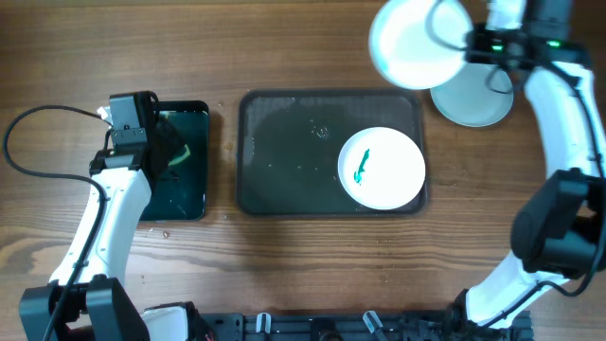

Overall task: Clean dirty plates on tray and stack at the side
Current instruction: 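Lift the back plate with the right gripper and stack it on the side plate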

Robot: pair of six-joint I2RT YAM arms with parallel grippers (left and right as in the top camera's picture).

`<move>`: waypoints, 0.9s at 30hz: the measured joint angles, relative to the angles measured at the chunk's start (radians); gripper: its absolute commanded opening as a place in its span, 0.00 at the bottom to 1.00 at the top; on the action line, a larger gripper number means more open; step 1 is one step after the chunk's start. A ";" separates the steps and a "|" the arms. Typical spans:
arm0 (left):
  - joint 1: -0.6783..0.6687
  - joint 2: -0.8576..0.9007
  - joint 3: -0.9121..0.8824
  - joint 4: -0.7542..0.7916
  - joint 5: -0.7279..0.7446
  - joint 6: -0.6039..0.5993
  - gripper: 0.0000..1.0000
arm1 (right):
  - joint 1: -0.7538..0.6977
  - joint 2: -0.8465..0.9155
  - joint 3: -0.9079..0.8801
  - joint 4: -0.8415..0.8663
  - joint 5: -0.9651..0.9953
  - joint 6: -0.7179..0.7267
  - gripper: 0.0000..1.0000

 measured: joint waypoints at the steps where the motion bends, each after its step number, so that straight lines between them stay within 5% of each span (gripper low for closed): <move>1: 0.000 0.000 0.000 0.000 0.000 0.000 0.04 | -0.037 0.000 -0.003 0.001 -0.004 0.021 0.04; 6: 0.000 0.000 0.000 0.001 0.000 0.000 0.04 | -0.140 0.000 -0.055 0.014 0.057 0.100 0.04; 23: 0.000 0.000 0.000 0.006 0.000 0.000 0.04 | -0.143 0.106 -0.160 0.106 0.261 0.227 0.04; 25: 0.000 0.000 0.000 0.006 0.000 0.000 0.04 | -0.143 0.106 -0.169 0.105 0.288 0.249 0.20; 27: 0.000 0.000 0.000 0.006 0.000 0.000 0.04 | -0.143 0.106 -0.176 0.103 0.299 0.263 0.58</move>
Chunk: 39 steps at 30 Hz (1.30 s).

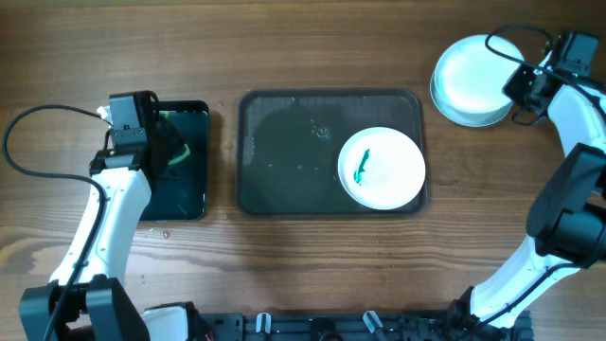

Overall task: Clean dirty plates on tray and stack at the side
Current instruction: 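Lift the back plate with the right gripper and stack it on the side plate, then reach the right gripper to the last plate and grip its rim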

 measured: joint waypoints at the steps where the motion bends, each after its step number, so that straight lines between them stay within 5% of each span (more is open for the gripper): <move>1: 0.000 0.000 0.000 0.000 0.000 0.000 0.04 | 0.000 0.000 -0.003 0.000 0.006 -0.001 0.59; 10: 0.000 0.000 0.000 0.000 0.000 0.000 0.05 | 0.004 -0.002 -0.006 -0.098 -0.127 -0.105 0.83; 20: 0.000 0.000 0.000 0.000 0.000 0.000 0.08 | 0.219 -0.087 -0.009 -0.390 -0.407 -0.431 0.76; 27: 0.000 0.000 0.000 -0.001 0.000 0.000 0.08 | 0.411 -0.087 -0.011 -0.416 -0.251 -0.570 0.77; 39: 0.000 0.000 0.000 0.001 0.000 0.000 0.07 | 0.436 -0.087 -0.155 -0.364 -0.187 -0.618 0.65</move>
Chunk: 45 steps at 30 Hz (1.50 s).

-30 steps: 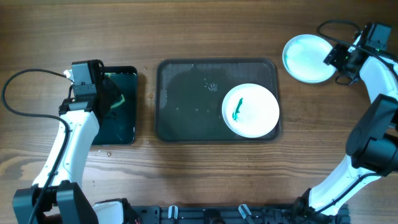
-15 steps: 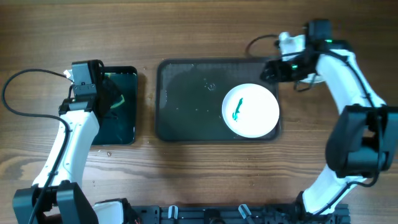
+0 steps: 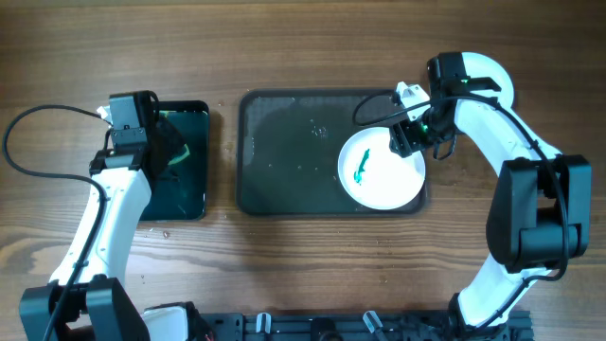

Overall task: Clean dirty plates on tray and stack at the side
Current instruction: 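Reach the right gripper to the last plate and grip its rim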

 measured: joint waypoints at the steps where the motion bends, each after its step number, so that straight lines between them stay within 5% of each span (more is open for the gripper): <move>1: 0.000 0.000 0.000 0.000 0.000 0.000 0.07 | 0.000 0.000 0.000 0.001 -0.011 0.000 0.64; 45: 0.000 0.000 0.000 0.004 0.000 0.000 0.06 | 0.000 0.000 0.000 -0.014 -0.004 0.010 0.65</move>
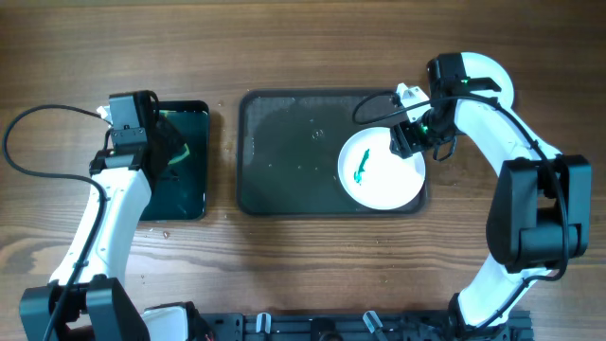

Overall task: Clean dirty plates on tray and stack at the side
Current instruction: 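Reach the right gripper to the last plate and grip its rim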

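Observation:
A white plate (383, 175) with a green smear (361, 167) lies at the right end of the dark tray (284, 156). My right gripper (404, 140) sits at the plate's upper right rim; whether its fingers have closed on the rim does not show. The stack of clean white plates (494, 74) rests on the table at the upper right, mostly hidden under the right arm. My left gripper (178, 152) hangs over the dark green basin (180, 189) with a green sponge (187, 152) at its fingertips.
Left of the tray, the basin stands close to the left arm. Water drops speckle the left and middle of the tray. A black cable loops across the table at the far left. The arm bases line the front edge.
My right gripper first held a clean white plate in the air near the stack at the upper right. Then the plate lay on the stack with the gripper beside it. After that the gripper was at the dirty plate's rim on the tray, and it is still there. The left arm stayed over the basin.

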Robot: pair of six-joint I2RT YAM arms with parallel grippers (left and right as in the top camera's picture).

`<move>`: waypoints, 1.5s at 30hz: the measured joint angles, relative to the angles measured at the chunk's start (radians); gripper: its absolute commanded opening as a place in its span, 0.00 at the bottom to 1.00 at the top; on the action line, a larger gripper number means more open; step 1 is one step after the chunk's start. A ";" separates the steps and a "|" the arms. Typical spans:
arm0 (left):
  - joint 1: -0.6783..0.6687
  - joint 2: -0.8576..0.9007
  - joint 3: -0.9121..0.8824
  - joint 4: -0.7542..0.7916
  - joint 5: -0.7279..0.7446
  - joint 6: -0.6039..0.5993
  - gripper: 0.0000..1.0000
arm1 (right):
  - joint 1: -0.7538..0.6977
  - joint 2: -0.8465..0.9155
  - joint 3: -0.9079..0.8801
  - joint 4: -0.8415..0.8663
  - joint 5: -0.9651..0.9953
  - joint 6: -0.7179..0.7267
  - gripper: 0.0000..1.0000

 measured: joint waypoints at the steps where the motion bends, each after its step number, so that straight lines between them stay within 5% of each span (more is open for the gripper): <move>1: 0.000 0.000 0.000 0.000 0.000 0.000 0.06 | 0.000 0.000 0.000 0.003 0.000 0.000 0.65; 17: 0.000 0.000 0.000 0.000 0.000 0.000 0.06 | 0.000 0.000 -0.093 -0.021 -0.068 0.129 0.60; 20: 0.000 0.000 0.000 0.000 0.000 0.000 0.06 | 0.000 0.000 -0.093 -0.084 -0.101 0.196 0.73; 28: 0.000 0.000 0.000 0.000 0.000 0.000 0.06 | 0.000 0.000 -0.107 -0.153 -0.069 0.404 0.79; 31: 0.000 0.000 0.000 0.000 0.000 0.000 0.07 | 0.000 -0.005 -0.121 -0.141 -0.067 0.501 1.00; 37: 0.000 0.000 0.000 0.000 0.000 0.000 0.07 | 0.003 -0.037 -0.164 -0.097 -0.132 0.636 1.00; 40: 0.000 0.000 0.000 0.000 0.000 0.000 0.07 | -0.003 -0.050 -0.183 -0.070 -0.158 0.673 0.73; 42: 0.000 0.000 0.000 0.000 0.000 0.000 0.07 | -0.004 -0.050 -0.191 -0.057 -0.168 0.685 0.37; 45: 0.000 0.000 0.000 0.000 0.000 0.000 0.08 | -0.004 -0.043 -0.210 -0.044 -0.169 0.708 0.16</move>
